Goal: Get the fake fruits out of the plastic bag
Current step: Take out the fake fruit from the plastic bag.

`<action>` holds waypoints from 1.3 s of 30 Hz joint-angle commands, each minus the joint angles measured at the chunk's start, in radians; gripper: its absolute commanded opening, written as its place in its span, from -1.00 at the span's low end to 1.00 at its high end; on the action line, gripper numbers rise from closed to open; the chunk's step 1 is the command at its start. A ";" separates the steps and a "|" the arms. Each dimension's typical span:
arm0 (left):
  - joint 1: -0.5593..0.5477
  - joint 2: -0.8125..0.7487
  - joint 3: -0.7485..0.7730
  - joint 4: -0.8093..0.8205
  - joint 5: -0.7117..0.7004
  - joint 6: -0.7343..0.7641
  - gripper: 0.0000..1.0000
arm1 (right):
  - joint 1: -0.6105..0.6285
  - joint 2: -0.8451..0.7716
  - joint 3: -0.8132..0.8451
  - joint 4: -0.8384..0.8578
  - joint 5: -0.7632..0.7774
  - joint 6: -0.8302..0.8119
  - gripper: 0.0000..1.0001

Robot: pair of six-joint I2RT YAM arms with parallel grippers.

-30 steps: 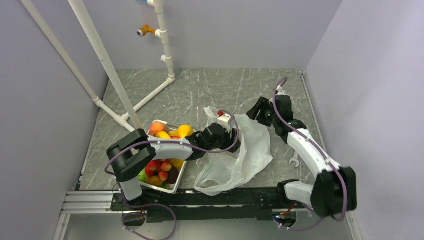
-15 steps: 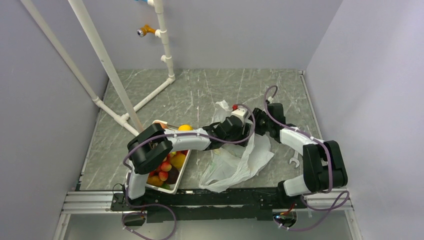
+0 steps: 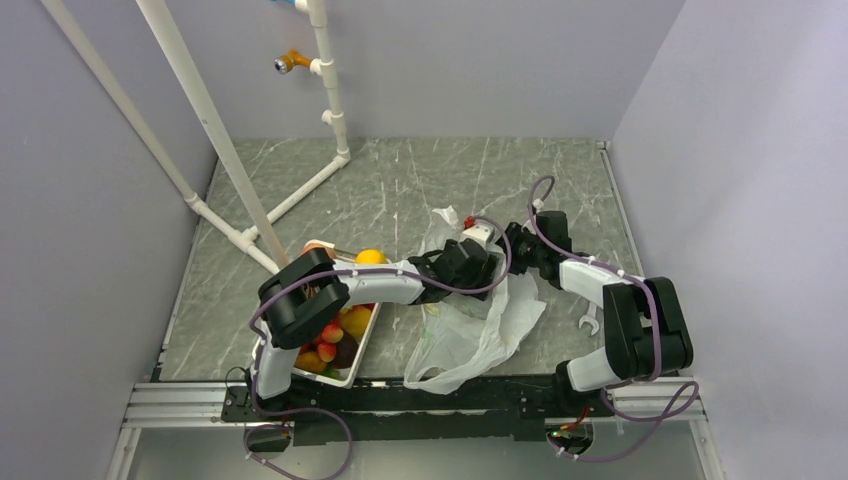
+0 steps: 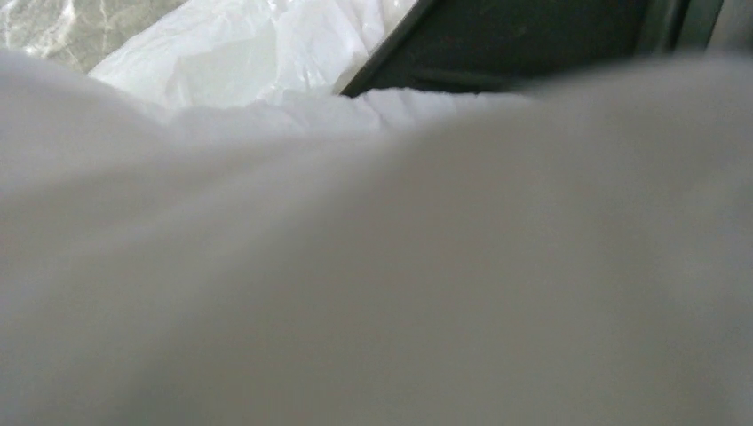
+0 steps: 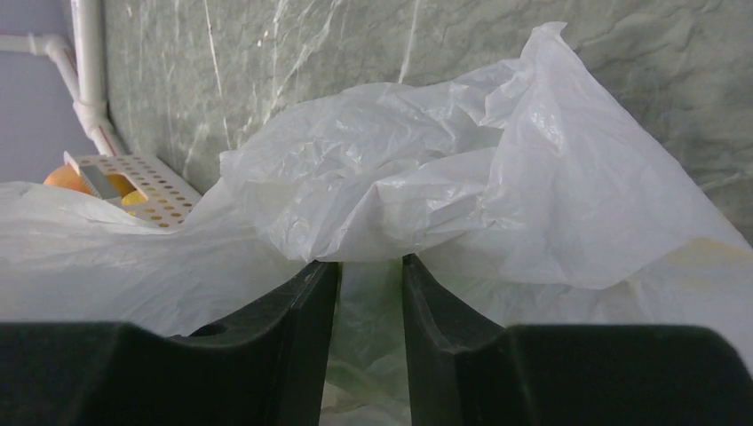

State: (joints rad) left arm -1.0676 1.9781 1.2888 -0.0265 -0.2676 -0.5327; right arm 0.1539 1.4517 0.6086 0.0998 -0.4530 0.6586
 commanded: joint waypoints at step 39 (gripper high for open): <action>0.003 -0.565 -0.247 -0.253 0.663 -0.013 -0.46 | -0.036 0.082 0.238 -0.070 0.226 -0.077 -1.00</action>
State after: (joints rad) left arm -1.0626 1.5146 1.0946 -0.2066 0.2749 -0.5072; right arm 0.1253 1.5227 0.7551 0.0551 -0.3401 0.6266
